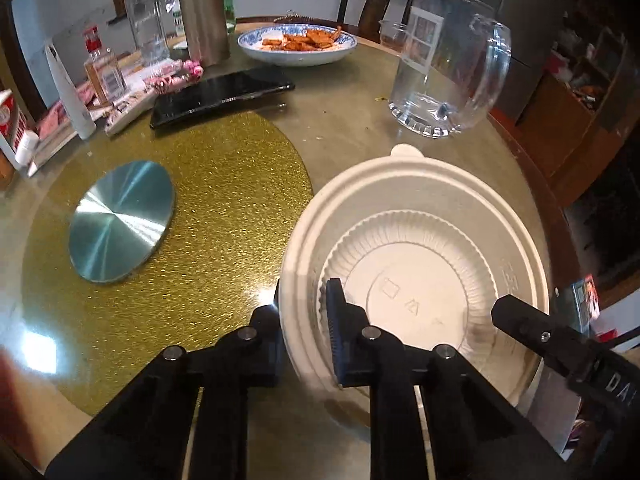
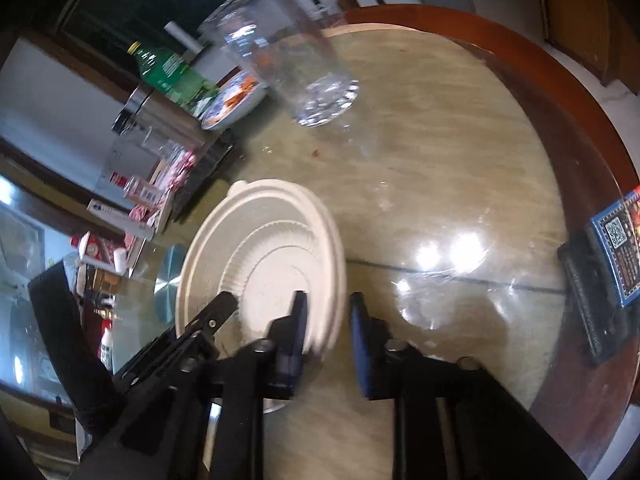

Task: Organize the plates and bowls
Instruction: 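Grasp the rim of the second beige pulp bowl with both grippers, then lift the beige bowl and carry it toward the red plate stack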

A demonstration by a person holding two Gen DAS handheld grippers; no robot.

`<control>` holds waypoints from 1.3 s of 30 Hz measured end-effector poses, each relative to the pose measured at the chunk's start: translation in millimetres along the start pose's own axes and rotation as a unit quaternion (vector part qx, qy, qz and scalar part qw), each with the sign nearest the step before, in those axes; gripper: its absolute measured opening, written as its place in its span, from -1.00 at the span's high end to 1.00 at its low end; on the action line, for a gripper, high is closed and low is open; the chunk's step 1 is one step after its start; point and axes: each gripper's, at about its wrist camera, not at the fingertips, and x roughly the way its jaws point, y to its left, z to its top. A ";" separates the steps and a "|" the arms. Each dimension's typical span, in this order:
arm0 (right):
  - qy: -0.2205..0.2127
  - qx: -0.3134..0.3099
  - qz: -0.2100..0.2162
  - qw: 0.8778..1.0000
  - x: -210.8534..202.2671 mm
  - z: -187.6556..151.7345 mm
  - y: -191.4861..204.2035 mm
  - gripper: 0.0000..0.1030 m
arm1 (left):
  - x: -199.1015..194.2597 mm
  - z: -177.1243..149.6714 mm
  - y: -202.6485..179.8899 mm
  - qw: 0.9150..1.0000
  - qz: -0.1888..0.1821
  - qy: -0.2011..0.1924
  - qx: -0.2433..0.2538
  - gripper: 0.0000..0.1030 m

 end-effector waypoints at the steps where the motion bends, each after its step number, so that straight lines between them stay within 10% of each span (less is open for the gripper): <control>1: -0.003 -0.008 -0.012 1.000 -1.9 -2.1 4.7 0.73 | -2.6 -0.8 1.9 1.000 0.001 -0.005 0.001 0.71; 39: 0.000 -0.246 0.053 0.968 -16.9 -168.8 262.7 0.72 | -157.8 -118.9 242.5 0.980 0.092 -0.107 -0.141 0.70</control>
